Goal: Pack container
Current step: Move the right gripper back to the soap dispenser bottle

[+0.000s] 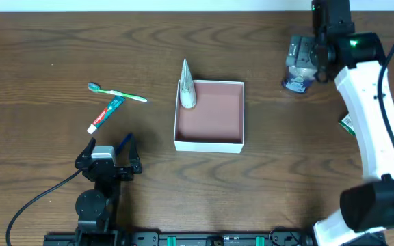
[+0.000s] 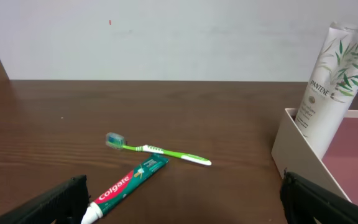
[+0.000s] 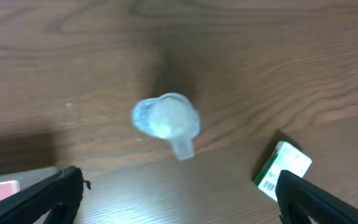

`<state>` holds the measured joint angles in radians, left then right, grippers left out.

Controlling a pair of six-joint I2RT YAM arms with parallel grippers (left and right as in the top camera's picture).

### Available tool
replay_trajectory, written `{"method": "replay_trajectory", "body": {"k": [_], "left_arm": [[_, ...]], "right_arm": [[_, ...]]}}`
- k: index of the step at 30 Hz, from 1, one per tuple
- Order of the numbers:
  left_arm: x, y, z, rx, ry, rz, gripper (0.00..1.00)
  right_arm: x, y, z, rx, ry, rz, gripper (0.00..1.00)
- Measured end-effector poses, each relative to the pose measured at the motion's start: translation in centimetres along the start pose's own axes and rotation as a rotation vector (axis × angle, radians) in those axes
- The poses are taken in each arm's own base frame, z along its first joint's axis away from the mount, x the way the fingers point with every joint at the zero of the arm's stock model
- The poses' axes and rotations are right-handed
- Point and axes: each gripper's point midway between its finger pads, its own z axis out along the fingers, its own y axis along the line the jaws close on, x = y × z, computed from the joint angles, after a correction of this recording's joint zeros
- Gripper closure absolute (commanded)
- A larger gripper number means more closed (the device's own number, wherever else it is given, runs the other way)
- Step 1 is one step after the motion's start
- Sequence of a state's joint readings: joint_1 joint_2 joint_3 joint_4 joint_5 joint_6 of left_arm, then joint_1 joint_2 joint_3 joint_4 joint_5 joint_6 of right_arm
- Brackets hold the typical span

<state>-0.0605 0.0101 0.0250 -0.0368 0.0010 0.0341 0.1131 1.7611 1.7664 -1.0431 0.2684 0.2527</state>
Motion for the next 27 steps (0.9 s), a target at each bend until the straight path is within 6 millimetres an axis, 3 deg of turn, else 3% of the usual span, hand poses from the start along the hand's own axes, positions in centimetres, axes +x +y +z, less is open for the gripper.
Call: {"method": "replay_trajectory", "body": {"k": [9,27], "left_arm": [[0.0,0.0,0.0,0.000,0.000,0.000,0.02],[0.0,0.0,0.0,0.000,0.000,0.000,0.02]], "right_arm": [[0.0,-0.5,3.6,-0.125,0.060,-0.110,0.10],[2.0,1.8,8.0,-0.245,0.151,-0.245,0.32]]}}
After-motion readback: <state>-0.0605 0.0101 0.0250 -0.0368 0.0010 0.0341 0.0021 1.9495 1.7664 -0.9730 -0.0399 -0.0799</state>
